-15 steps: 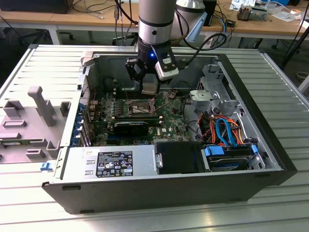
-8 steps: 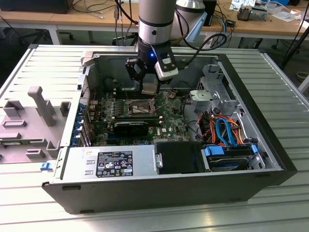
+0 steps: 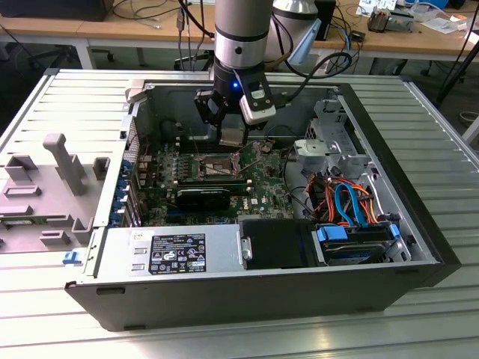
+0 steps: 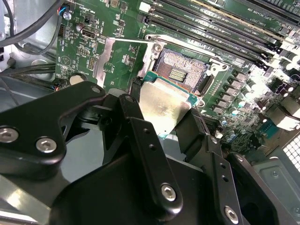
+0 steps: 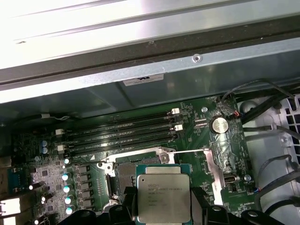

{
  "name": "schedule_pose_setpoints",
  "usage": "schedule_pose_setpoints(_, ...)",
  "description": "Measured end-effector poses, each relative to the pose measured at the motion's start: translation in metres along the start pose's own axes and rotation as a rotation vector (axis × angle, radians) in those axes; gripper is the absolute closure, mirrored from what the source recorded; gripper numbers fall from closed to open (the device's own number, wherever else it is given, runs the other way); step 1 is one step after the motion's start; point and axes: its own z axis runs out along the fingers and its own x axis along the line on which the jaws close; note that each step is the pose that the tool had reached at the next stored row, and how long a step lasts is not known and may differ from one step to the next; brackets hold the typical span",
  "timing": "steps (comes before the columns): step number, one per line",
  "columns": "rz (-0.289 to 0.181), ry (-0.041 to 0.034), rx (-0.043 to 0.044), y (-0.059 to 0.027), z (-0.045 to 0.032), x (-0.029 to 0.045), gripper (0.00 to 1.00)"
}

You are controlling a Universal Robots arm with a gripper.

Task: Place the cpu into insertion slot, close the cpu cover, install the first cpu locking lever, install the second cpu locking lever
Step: 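Place the cpu into insertion slot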

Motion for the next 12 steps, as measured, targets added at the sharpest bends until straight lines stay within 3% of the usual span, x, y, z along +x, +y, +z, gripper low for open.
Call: schedule_pose_setpoints(12,0.015,-0.0013,-0.0002,0.0000,0.0000,0.0000,0.46)
